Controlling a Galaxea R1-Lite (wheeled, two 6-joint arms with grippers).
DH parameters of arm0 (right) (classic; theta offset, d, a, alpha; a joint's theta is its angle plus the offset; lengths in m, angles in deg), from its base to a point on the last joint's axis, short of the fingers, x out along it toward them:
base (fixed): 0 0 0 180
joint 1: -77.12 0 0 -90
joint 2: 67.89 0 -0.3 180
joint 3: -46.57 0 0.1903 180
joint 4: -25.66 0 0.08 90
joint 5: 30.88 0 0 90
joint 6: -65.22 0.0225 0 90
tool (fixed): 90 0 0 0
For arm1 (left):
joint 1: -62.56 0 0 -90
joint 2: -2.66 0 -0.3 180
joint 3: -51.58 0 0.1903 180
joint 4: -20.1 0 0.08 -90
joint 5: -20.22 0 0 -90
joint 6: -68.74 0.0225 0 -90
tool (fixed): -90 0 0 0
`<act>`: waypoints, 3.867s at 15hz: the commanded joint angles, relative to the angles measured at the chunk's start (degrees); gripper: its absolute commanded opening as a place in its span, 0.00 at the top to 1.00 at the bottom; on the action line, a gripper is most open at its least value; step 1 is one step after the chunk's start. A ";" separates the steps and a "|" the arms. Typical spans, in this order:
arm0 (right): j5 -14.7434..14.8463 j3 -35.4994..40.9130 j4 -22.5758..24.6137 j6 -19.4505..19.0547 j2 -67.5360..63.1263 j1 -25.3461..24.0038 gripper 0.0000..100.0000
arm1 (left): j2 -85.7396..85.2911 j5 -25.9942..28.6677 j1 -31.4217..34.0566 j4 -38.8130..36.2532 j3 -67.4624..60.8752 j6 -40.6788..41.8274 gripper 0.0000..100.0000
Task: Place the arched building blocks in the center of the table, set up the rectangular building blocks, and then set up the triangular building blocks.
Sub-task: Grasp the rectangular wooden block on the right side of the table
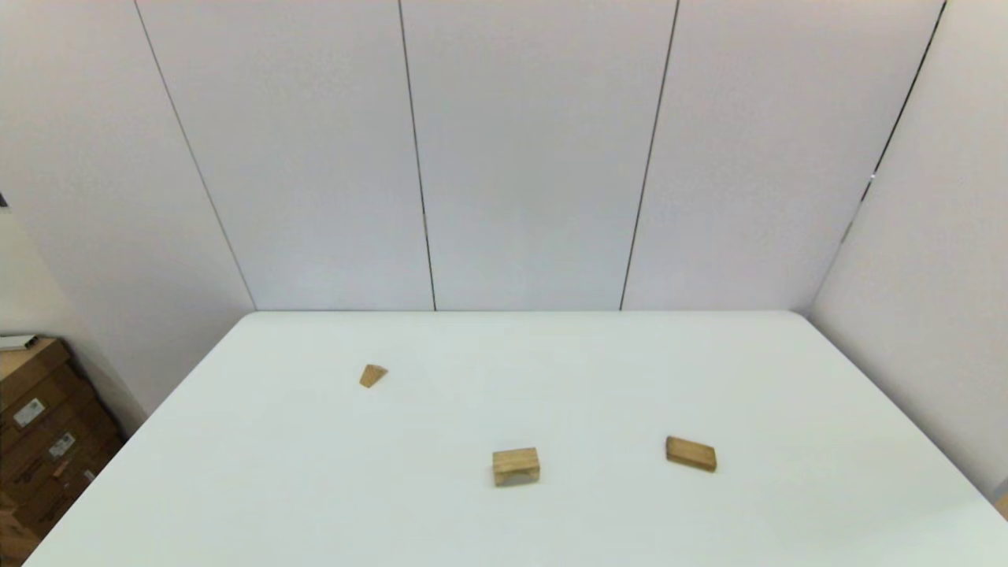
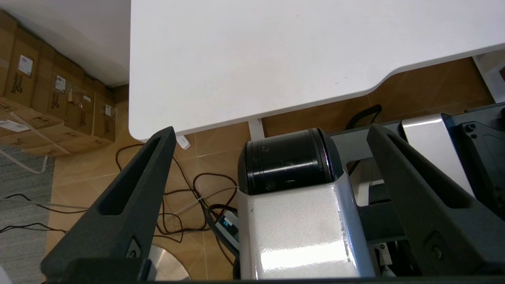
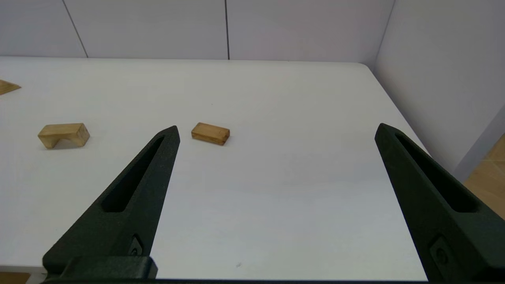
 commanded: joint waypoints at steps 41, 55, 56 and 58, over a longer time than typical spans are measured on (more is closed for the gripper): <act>0.00 0.09 -0.08 -0.19 0.01 -0.01 0.00 | -13.42 0.11 0.22 -72.42 -54.87 -6.70 0.00; 0.08 0.09 0.10 0.07 -0.07 -0.01 0.00 | -13.42 0.11 0.22 -72.42 -54.87 -6.70 0.00; 0.08 0.00 0.01 -0.02 -0.07 -0.01 0.00 | -13.42 0.11 0.22 -72.42 -54.87 -6.70 0.00; 0.08 0.00 0.01 -0.02 0.01 -0.01 0.00 | -13.42 0.11 0.31 -72.42 -54.87 -6.70 0.00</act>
